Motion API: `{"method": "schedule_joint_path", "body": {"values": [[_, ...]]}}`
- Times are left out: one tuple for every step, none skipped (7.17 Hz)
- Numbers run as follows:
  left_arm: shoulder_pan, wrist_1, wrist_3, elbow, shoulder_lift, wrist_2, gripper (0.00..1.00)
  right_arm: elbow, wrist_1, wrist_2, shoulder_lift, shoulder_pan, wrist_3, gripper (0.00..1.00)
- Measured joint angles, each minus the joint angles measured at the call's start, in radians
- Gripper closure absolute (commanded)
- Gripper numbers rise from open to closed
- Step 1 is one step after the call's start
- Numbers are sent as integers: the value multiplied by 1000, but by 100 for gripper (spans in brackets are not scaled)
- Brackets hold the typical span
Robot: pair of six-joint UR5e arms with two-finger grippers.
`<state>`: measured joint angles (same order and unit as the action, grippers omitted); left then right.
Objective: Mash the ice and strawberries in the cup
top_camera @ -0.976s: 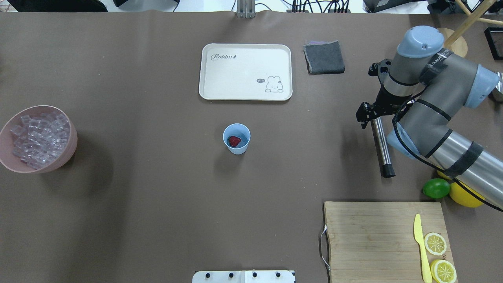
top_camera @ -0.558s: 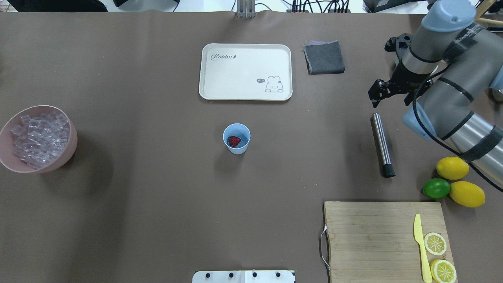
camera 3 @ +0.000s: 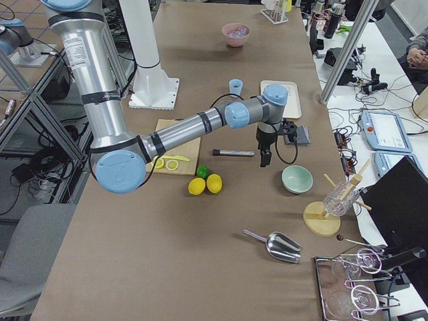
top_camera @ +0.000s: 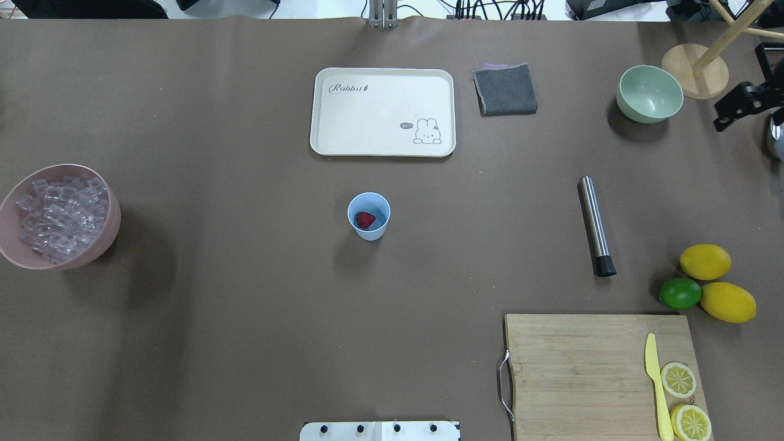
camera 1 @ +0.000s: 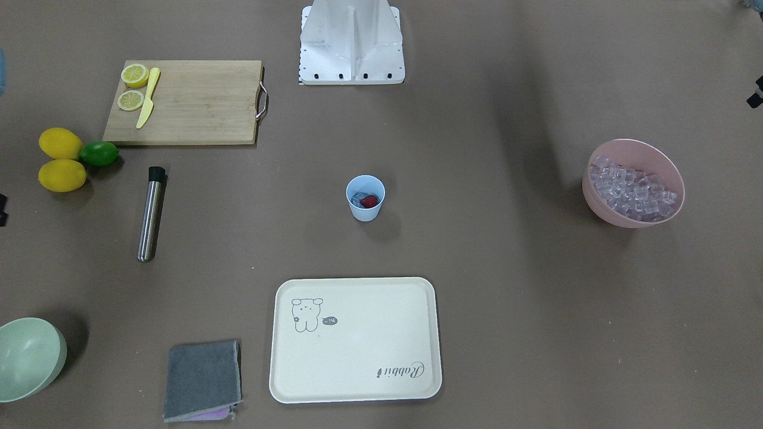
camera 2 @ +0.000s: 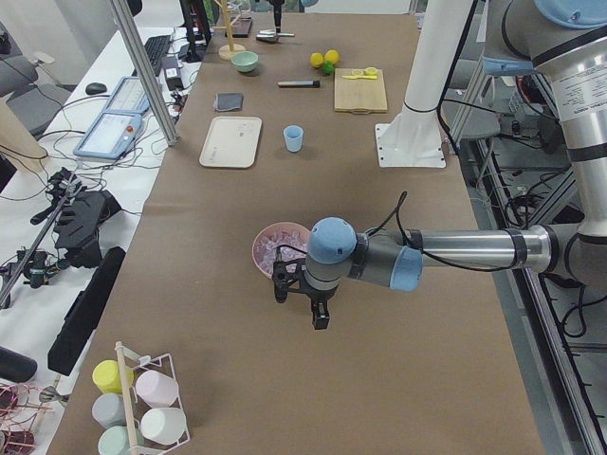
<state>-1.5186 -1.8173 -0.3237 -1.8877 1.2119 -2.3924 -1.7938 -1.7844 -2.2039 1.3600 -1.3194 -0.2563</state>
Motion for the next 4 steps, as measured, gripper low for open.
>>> {"method": "schedule_joint_path", "body": {"values": [[1,1,0,2,0,0,1,-26,-96,3,25,-94,155,0],[3,1,0,4,-2,0,1,-36,-144,4,69,-173,281,0],[5,1,0,7,-6,-1,1,-39,-162,8,127,-230,354,0],[5,1,0,9,-6,-1,1,-40,-169,7,178,-261,378,0]]}}
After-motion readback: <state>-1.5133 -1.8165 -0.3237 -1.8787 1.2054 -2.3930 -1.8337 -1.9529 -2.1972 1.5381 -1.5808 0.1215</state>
